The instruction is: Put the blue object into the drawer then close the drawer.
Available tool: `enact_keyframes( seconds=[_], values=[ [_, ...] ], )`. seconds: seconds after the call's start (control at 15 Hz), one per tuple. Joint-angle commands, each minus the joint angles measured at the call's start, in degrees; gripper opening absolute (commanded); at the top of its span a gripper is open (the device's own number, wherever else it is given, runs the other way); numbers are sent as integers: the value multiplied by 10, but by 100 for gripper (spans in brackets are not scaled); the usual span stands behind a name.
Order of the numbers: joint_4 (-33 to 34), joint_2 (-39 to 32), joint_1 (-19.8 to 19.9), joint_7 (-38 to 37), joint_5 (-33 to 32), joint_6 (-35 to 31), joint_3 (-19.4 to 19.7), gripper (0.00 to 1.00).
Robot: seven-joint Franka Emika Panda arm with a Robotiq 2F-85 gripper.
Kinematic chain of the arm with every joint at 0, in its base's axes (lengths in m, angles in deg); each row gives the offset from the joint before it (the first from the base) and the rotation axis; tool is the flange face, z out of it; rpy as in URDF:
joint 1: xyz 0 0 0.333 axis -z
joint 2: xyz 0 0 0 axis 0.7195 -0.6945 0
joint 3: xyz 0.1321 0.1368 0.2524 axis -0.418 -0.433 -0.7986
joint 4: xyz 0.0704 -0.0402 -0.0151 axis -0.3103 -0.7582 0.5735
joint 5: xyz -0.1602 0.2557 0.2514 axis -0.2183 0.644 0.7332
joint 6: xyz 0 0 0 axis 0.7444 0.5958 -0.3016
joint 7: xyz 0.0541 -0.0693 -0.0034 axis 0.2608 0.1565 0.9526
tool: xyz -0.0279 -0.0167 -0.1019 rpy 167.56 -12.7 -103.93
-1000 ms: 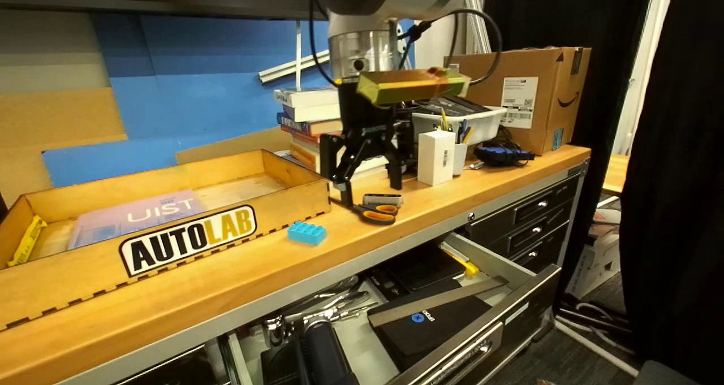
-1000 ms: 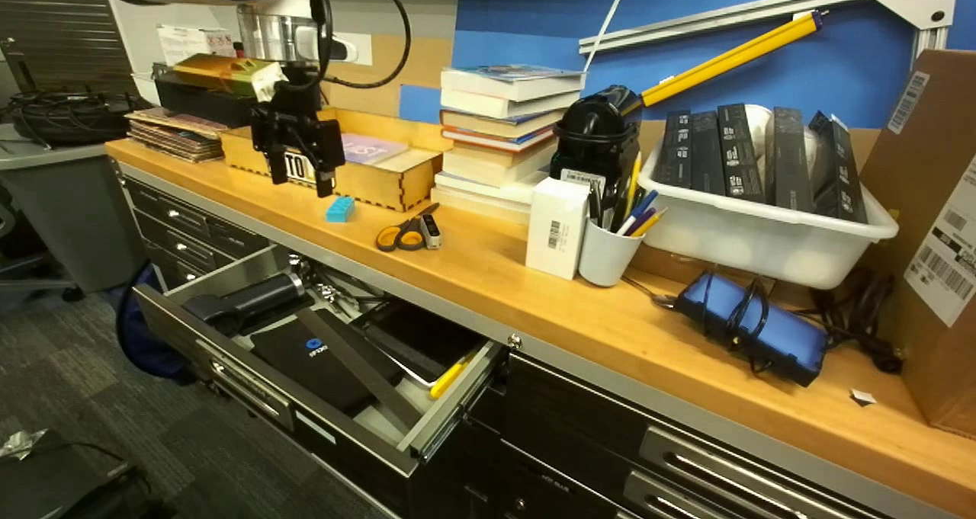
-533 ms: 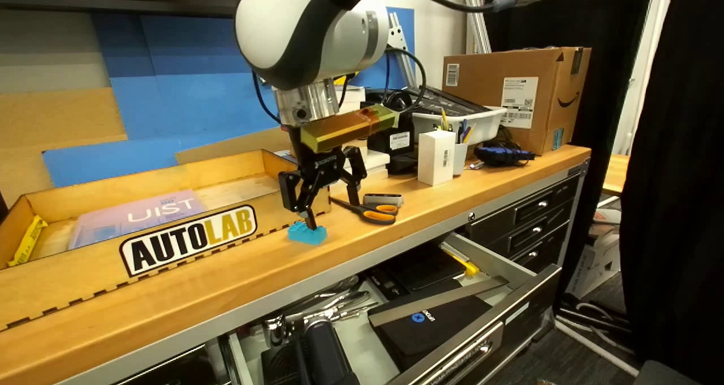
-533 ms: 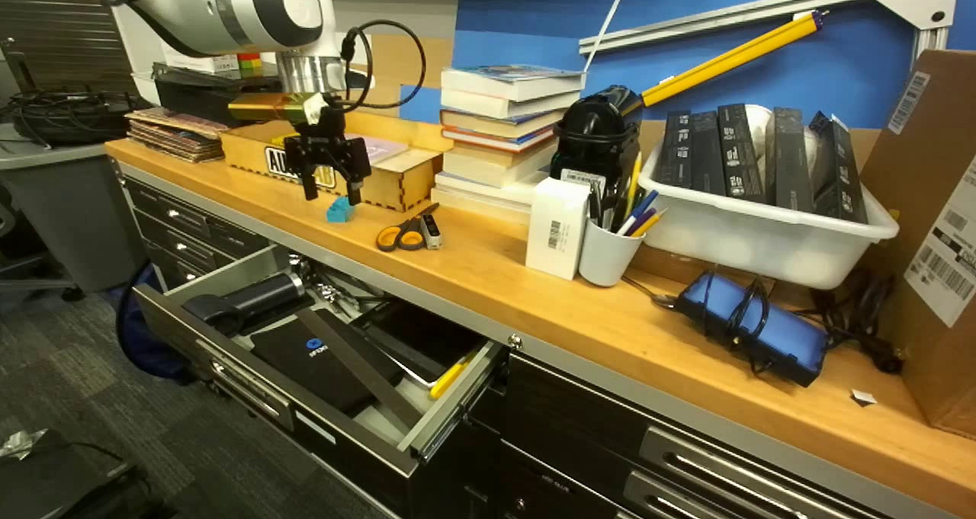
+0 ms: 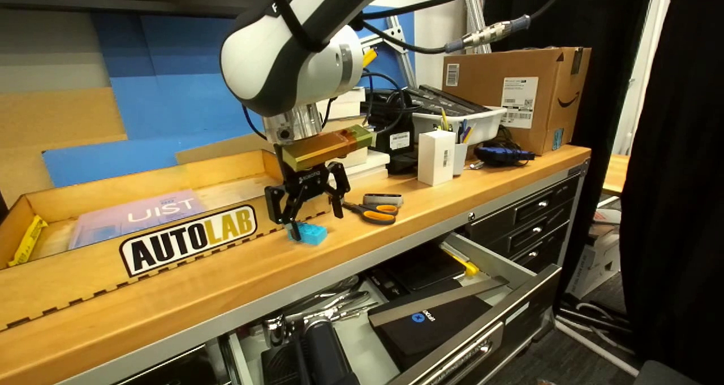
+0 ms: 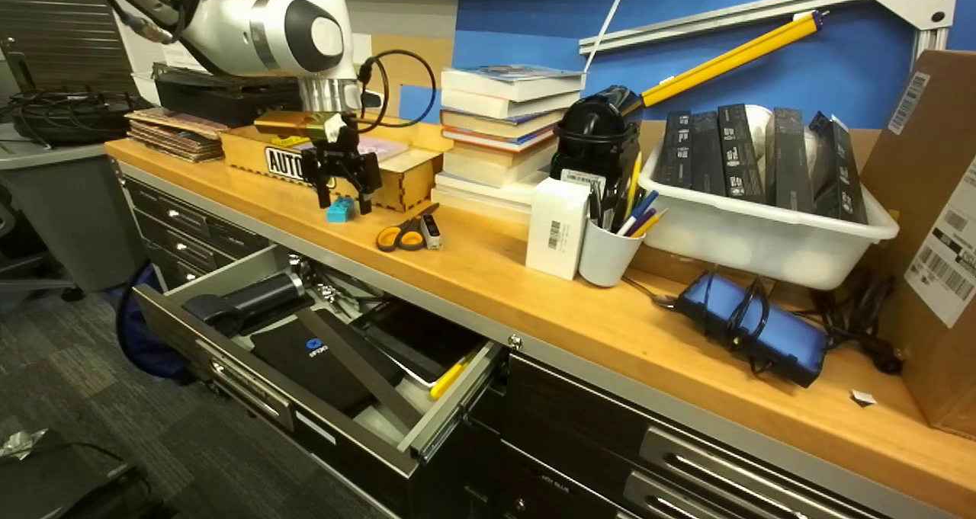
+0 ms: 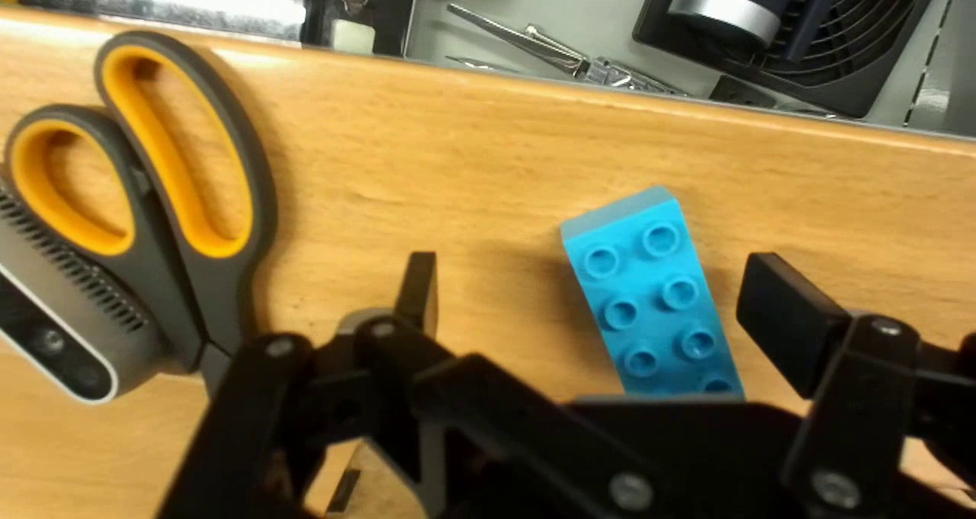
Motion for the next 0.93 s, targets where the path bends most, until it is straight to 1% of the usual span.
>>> enact_keyframes(
  seconds=[0.0, 0.07, 0.4, 0.47, 0.53, 0.6, 0.67, 0.73, 0.8, 0.87],
  values=[
    [37, -25, -11, 12, 16, 3, 9, 75],
    [35, -26, -12, 6, 14, -4, 11, 74],
    [9, -5, -20, -12, 12, -18, 13, 34],
    [-5, 5, -19, -12, 18, -22, 11, 27],
    [-14, 10, -19, -15, 20, -24, 11, 18],
    [-37, 23, -17, -19, 25, -29, 11, 12],
    [-53, 33, -15, -20, 29, -32, 12, 16],
    [-96, 57, -11, -27, 38, -43, 13, 16],
    [-117, 71, -10, -30, 44, -48, 14, 16],
    [-153, 94, -8, -36, 55, -58, 14, 16]
  ],
)
